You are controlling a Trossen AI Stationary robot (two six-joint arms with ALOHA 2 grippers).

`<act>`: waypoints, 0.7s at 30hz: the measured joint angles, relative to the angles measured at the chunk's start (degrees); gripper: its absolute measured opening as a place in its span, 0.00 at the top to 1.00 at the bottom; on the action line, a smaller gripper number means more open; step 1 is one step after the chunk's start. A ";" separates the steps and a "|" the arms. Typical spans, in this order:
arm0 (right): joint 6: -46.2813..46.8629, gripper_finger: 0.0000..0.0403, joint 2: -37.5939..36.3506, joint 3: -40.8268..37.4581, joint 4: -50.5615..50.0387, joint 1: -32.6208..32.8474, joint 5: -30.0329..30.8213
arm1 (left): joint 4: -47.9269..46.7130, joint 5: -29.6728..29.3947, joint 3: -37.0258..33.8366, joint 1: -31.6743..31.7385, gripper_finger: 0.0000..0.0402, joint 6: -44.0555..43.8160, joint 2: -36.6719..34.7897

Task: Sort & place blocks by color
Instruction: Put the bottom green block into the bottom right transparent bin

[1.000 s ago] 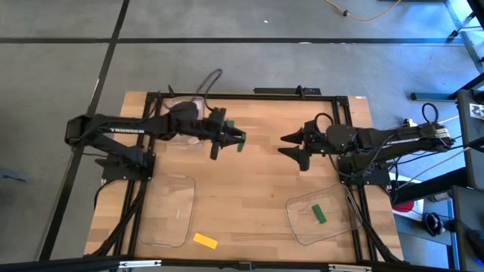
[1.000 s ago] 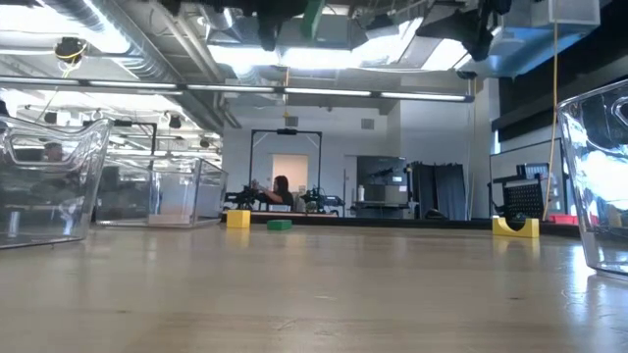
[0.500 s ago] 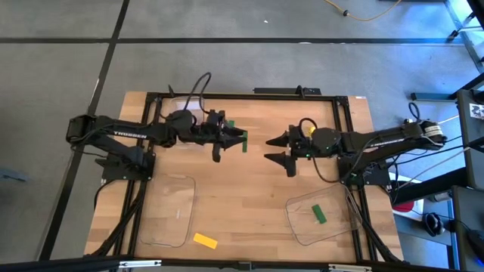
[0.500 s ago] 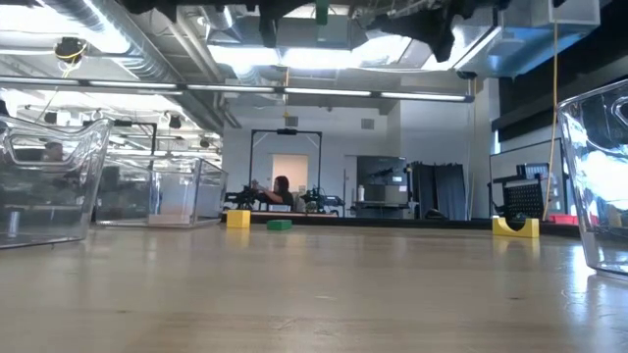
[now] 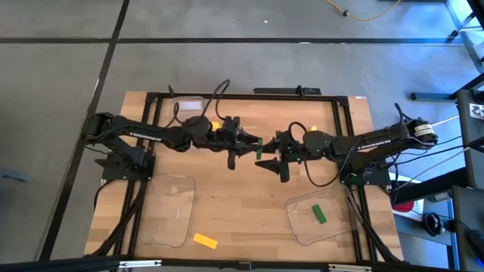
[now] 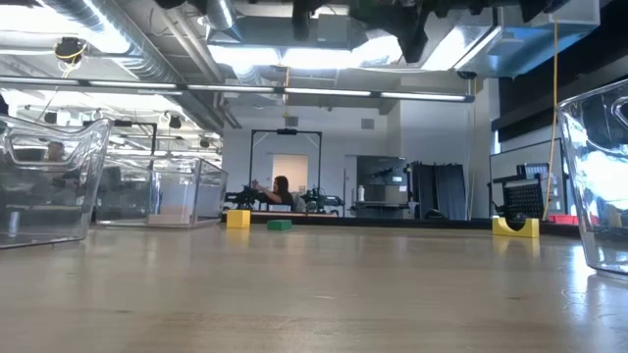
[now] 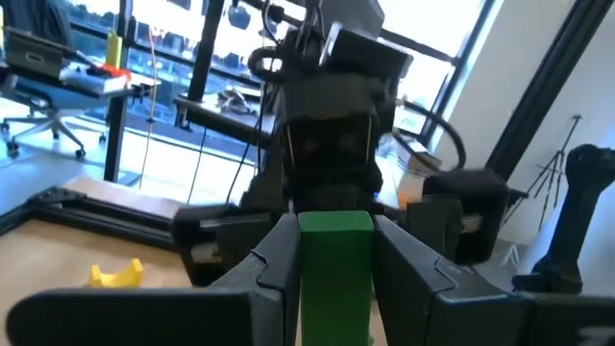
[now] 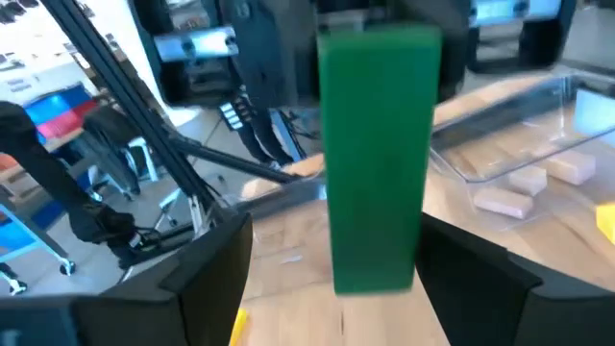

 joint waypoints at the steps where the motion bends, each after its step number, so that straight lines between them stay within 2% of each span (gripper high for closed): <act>1: -0.08 0.30 -0.07 0.00 -0.01 -0.01 0.03 | -0.33 0.00 0.14 0.00 0.78 0.00 0.08; 5: 0.00 0.31 -0.27 -0.01 -0.23 -0.01 0.14 | -0.32 -0.20 0.47 0.02 0.78 0.05 0.12; 8: 0.37 0.34 -0.28 -0.01 -0.08 -0.01 0.20 | -0.53 -0.18 0.47 0.02 0.78 0.92 0.00; 11: 1.81 0.45 -0.29 -0.01 0.24 -0.01 0.30 | -0.32 -0.12 0.48 0.00 0.78 1.26 -0.08; 16: 2.41 0.73 -0.28 -0.01 0.03 -0.01 0.60 | -0.39 0.40 0.54 -0.04 0.78 0.63 -0.10; 19: 2.20 0.73 -0.29 -0.01 0.05 -0.01 0.70 | -0.45 0.45 0.54 0.27 0.78 -0.92 -0.10; 21: 2.68 0.73 -0.29 -0.01 -0.08 -0.01 0.89 | -0.95 0.75 0.54 0.84 0.73 -2.54 -0.13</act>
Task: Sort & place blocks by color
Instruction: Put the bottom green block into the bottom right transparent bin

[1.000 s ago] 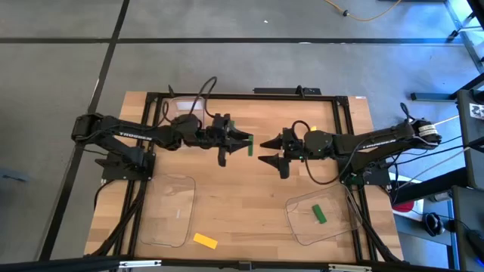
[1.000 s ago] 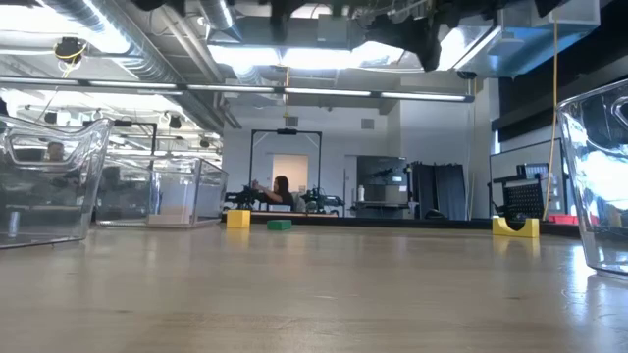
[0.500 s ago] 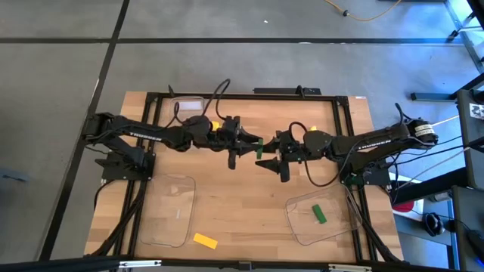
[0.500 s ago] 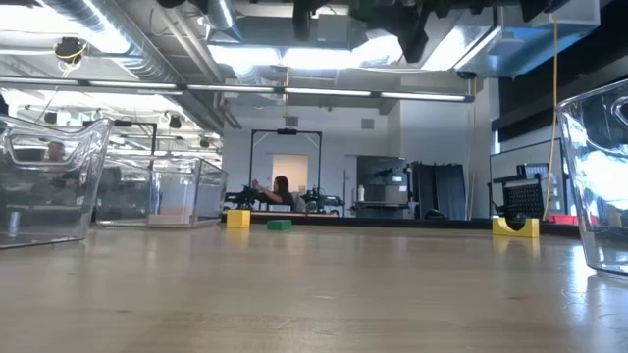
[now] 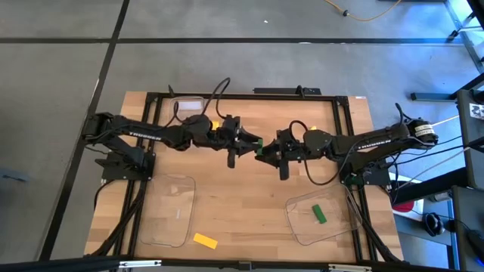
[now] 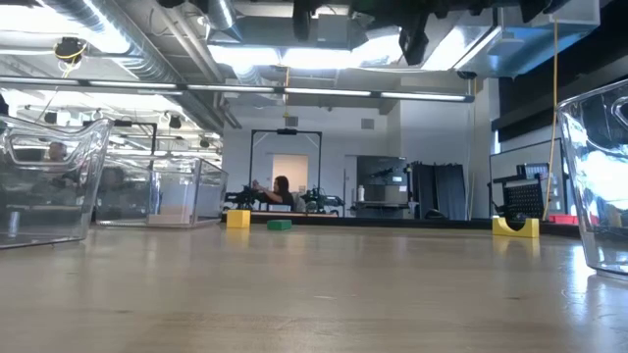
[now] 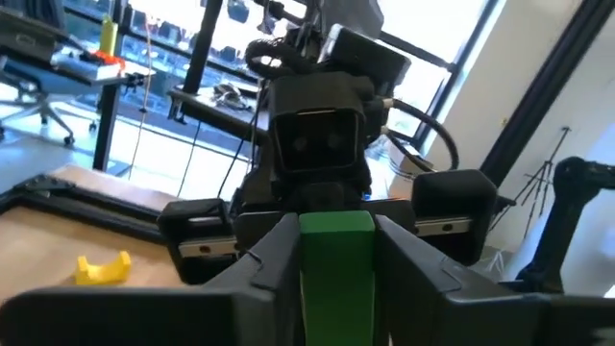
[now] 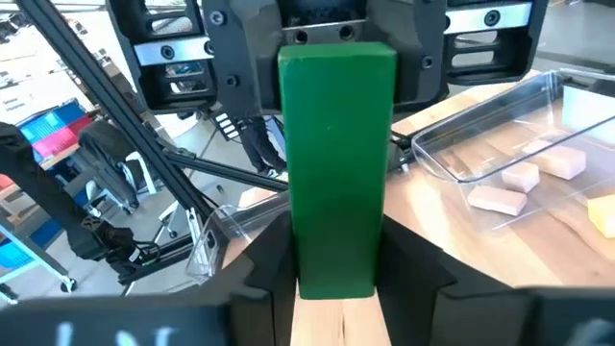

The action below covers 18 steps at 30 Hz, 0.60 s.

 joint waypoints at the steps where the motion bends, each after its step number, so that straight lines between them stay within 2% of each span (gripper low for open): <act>1: 0.31 0.73 0.00 0.00 -0.35 -0.02 0.11 | -0.49 0.13 0.00 0.32 0.69 -0.46 0.00; 4: -0.85 0.73 -0.99 0.00 -2.90 -0.06 0.26 | -3.47 3.71 -0.05 2.26 0.58 -2.47 -1.15; 7: -1.54 0.73 -4.19 0.02 -8.73 -0.55 -0.42 | -6.25 8.03 0.04 4.56 0.51 -4.02 -3.51; 13: -2.67 0.73 -11.92 0.02 -20.17 -1.18 0.90 | -19.69 12.01 -0.19 7.75 0.50 -1.62 -11.34; 18: -2.90 0.73 -17.23 0.02 -24.00 -1.16 3.82 | -21.45 8.37 -2.04 6.94 0.50 3.42 -16.33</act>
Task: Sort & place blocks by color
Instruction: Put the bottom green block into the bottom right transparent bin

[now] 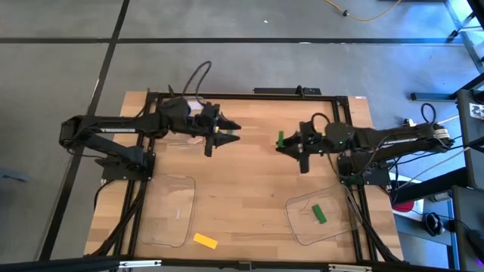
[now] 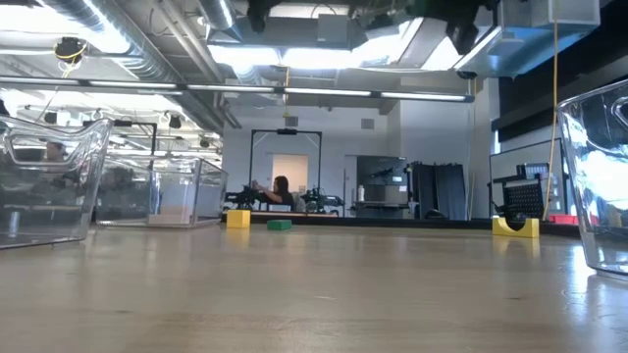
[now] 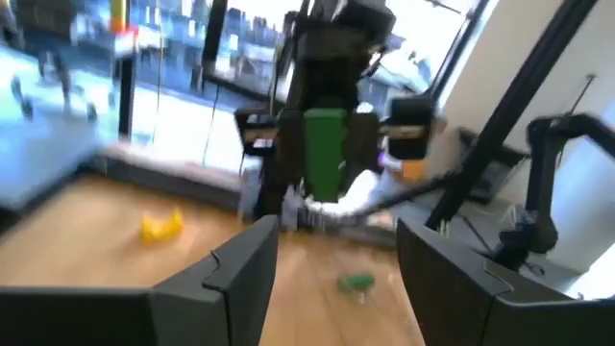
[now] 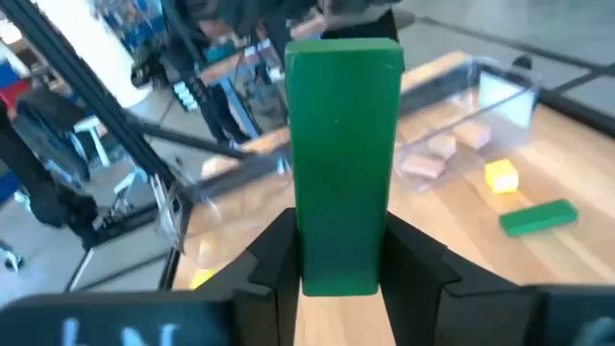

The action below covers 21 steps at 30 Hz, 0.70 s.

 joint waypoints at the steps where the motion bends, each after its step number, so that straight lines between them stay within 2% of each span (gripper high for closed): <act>1: -0.15 0.73 -0.69 0.00 0.00 -0.03 0.20 | 0.92 -1.16 -1.03 -0.58 0.50 0.38 -0.89; 7: -0.97 0.73 -2.01 0.00 0.88 0.01 0.09 | 6.76 -10.25 -7.31 -4.97 0.49 -0.27 -4.83; 14: 1.39 0.73 -1.22 0.00 0.68 0.01 -0.10 | 7.25 -11.33 -7.38 -5.77 0.49 -0.80 -4.89; 18: 7.62 0.73 -0.86 0.05 -1.69 0.91 -5.93 | 7.00 -13.44 -7.38 -5.82 0.49 -0.88 -4.89; 21: 13.37 0.73 0.09 0.07 -7.58 5.10 -10.30 | 6.94 -16.12 -7.38 -5.75 0.49 -0.88 -4.89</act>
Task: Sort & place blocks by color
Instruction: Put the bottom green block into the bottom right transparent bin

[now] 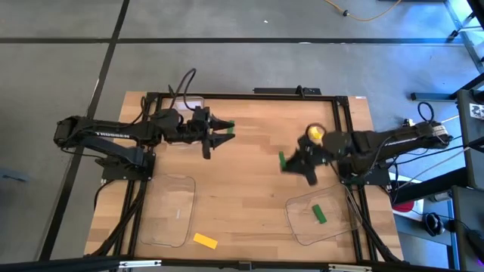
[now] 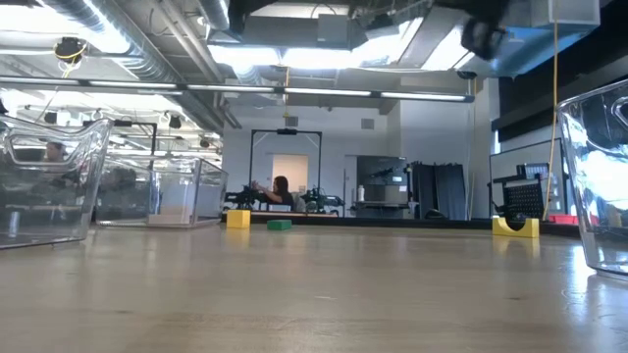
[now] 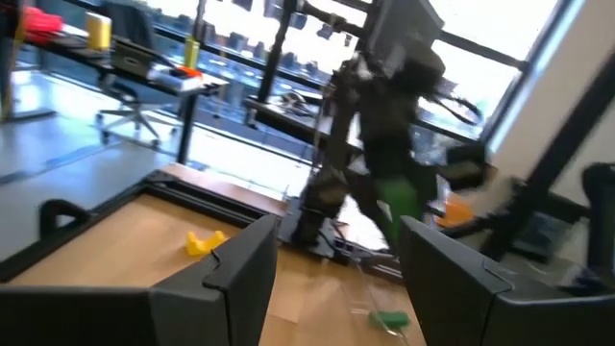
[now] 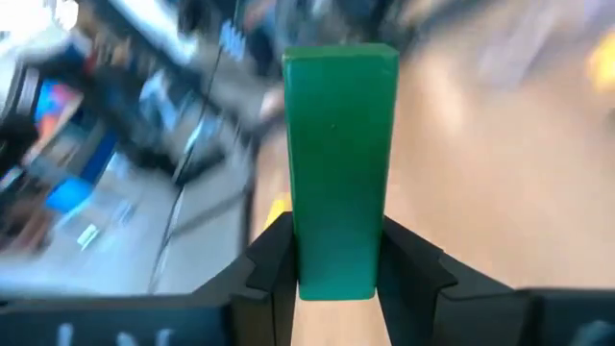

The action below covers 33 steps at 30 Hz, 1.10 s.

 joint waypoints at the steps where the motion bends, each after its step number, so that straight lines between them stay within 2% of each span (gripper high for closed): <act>1: 2.13 0.73 0.19 0.00 -2.06 1.99 -1.16 | 0.00 -0.62 0.00 0.00 0.49 0.00 0.00; 5: 13.04 0.73 1.64 -0.04 -8.98 11.96 -4.14 | -0.02 -1.98 0.00 -0.02 0.49 0.00 0.00; 8: 22.67 0.73 2.89 -0.07 -10.30 20.89 -4.05 | -0.07 -2.03 0.00 0.22 0.49 0.98 0.00; 12: 36.49 0.73 6.17 -0.07 -12.77 31.46 0.16 | -0.07 -2.85 0.00 0.28 0.49 1.51 0.00; 15: 45.83 0.73 10.14 -0.07 -15.21 36.60 3.05 | -0.07 -4.14 0.00 0.66 0.49 1.51 0.00; 19: 56.77 0.73 15.93 -0.07 -17.60 39.50 3.20 | -0.05 -4.17 0.00 1.55 0.49 1.51 0.02; 24: 67.75 0.73 22.40 -0.07 -18.65 39.96 3.51 | -0.04 -4.16 0.00 2.15 0.49 1.51 0.02; 33: 76.75 0.73 30.42 -0.07 -20.54 39.94 3.23 | -0.02 -4.14 0.00 3.65 0.49 1.55 0.02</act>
